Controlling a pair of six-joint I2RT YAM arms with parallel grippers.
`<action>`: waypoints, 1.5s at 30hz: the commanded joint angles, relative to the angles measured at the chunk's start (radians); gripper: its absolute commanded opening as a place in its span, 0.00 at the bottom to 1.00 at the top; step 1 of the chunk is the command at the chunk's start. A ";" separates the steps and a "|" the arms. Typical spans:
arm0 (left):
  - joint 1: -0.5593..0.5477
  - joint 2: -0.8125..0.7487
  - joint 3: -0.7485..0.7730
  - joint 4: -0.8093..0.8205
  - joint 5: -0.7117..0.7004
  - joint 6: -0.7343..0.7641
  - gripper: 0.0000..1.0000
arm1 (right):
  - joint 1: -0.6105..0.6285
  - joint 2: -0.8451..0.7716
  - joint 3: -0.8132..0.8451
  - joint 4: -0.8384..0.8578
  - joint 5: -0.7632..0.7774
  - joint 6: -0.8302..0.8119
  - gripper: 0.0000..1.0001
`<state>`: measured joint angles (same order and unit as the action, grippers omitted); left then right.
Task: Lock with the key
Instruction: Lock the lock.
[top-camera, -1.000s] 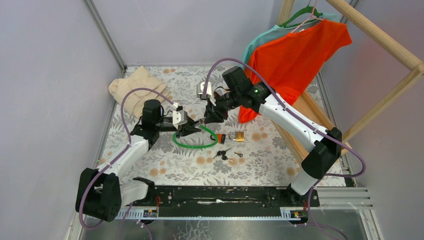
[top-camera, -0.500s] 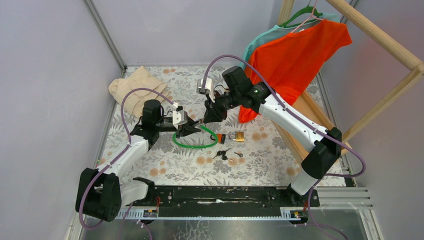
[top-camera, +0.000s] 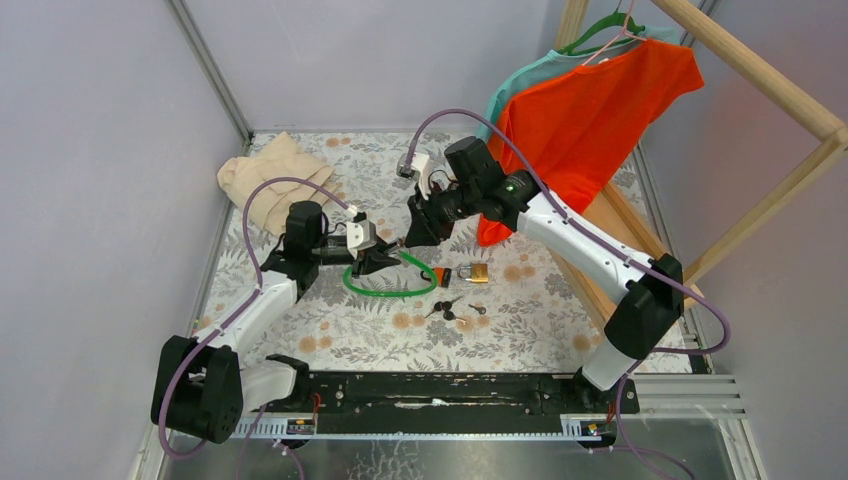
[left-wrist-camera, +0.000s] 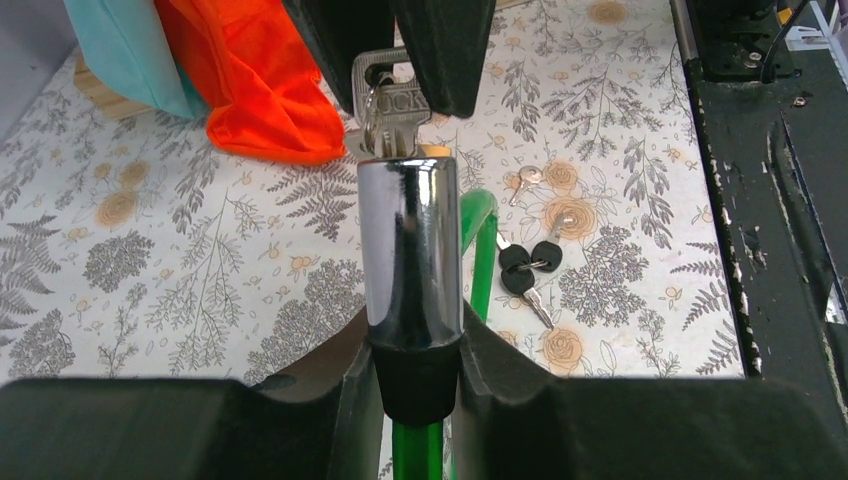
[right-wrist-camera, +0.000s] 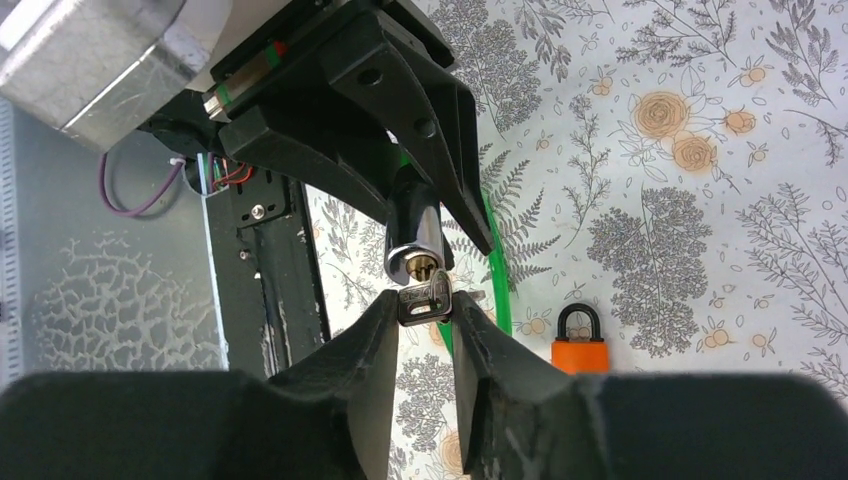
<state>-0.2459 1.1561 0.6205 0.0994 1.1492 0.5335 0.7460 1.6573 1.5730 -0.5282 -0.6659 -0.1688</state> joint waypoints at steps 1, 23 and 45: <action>-0.009 0.003 -0.018 -0.026 0.007 0.010 0.00 | 0.009 -0.015 -0.019 0.019 0.051 0.023 0.40; -0.008 -0.001 -0.018 -0.026 0.012 0.004 0.00 | -0.058 -0.073 -0.107 0.041 -0.065 -0.025 0.68; -0.009 0.006 -0.017 -0.026 0.005 0.008 0.00 | -0.075 -0.024 -0.020 0.098 -0.175 0.167 0.53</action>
<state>-0.2489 1.1500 0.6205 0.1123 1.1675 0.5335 0.6594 1.6154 1.4914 -0.4507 -0.8474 -0.0479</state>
